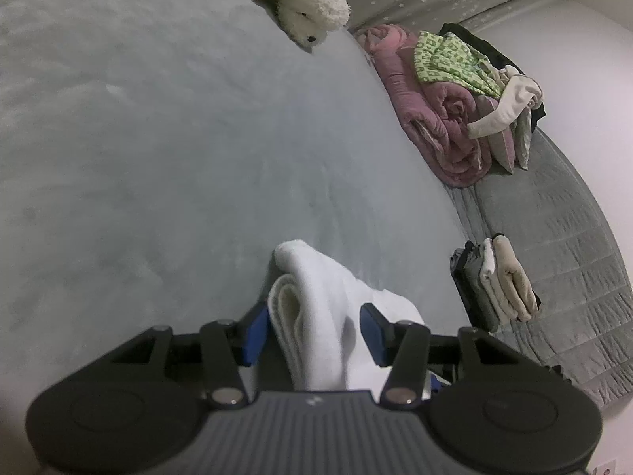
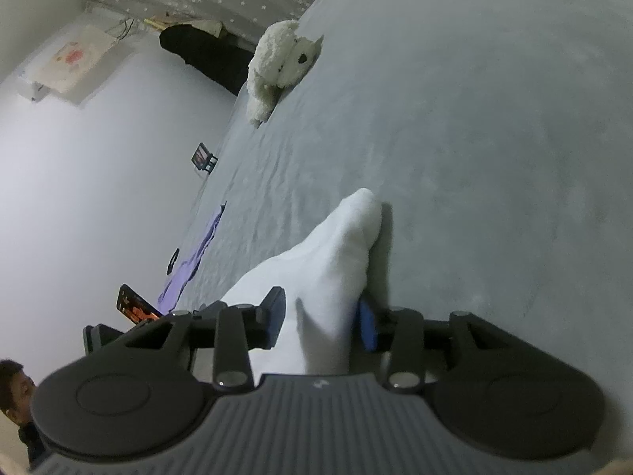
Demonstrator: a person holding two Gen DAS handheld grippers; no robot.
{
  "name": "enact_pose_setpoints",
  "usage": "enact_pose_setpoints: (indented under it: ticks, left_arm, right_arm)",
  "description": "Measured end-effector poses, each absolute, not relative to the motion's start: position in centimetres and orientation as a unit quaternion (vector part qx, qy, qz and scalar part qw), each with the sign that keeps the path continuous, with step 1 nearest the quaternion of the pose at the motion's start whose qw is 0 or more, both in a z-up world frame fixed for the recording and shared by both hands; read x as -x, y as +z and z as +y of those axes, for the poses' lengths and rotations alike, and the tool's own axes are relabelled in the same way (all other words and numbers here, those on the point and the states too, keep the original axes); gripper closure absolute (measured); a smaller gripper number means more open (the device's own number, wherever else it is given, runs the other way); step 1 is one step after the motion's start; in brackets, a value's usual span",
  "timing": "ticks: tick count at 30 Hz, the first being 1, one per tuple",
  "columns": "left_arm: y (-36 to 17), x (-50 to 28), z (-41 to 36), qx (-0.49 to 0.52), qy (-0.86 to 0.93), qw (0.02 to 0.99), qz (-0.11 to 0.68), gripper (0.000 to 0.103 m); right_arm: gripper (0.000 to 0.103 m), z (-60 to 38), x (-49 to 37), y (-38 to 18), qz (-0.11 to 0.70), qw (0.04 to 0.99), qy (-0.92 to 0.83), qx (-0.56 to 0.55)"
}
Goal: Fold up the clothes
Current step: 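Carry the folded pants with both grippers to the stack of folded clothes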
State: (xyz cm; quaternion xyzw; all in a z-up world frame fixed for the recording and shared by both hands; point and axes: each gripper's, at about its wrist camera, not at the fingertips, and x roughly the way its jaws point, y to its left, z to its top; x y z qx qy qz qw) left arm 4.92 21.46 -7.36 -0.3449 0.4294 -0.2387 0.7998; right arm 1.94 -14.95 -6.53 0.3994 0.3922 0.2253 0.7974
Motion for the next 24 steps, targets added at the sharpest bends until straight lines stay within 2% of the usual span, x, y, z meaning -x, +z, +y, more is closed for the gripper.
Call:
enact_pose_setpoints:
  ticks: [3, 7, 10, 13, 15, 24]
  left_arm:
    - [-7.3, -5.0, 20.7, 0.336, -0.242, 0.805, 0.426, 0.047]
    - [-7.0, -4.6, 19.5, 0.304, -0.247, 0.822, 0.414, 0.049]
    - [-7.0, -4.0, 19.4, 0.292, -0.24, 0.831, 0.408, 0.063]
    - [-7.4, -3.2, 19.4, 0.302, -0.231, 0.835, 0.398, 0.074]
    - [-7.4, -2.7, 19.0, 0.303, -0.223, 0.84, 0.39, 0.081]
    - [-2.5, -1.2, 16.5, 0.288, -0.217, 0.876, 0.321, 0.085]
  right_arm:
    - [0.06, -15.1, -2.1, -6.6, 0.393, 0.797, 0.229, -0.397]
    - [0.06, -14.5, -2.0, -6.6, 0.383, 0.815, 0.239, -0.363]
    - [0.061, -13.4, -1.5, -6.4, 0.37, 0.839, 0.247, -0.313]
    - [0.075, -12.4, -1.1, -6.2, 0.36, 0.858, 0.246, -0.272]
    - [0.077, -12.2, -0.8, -6.0, 0.355, 0.863, 0.244, -0.263]
    - [0.082, -12.4, 1.1, -1.9, 0.279, 0.899, 0.256, -0.221]
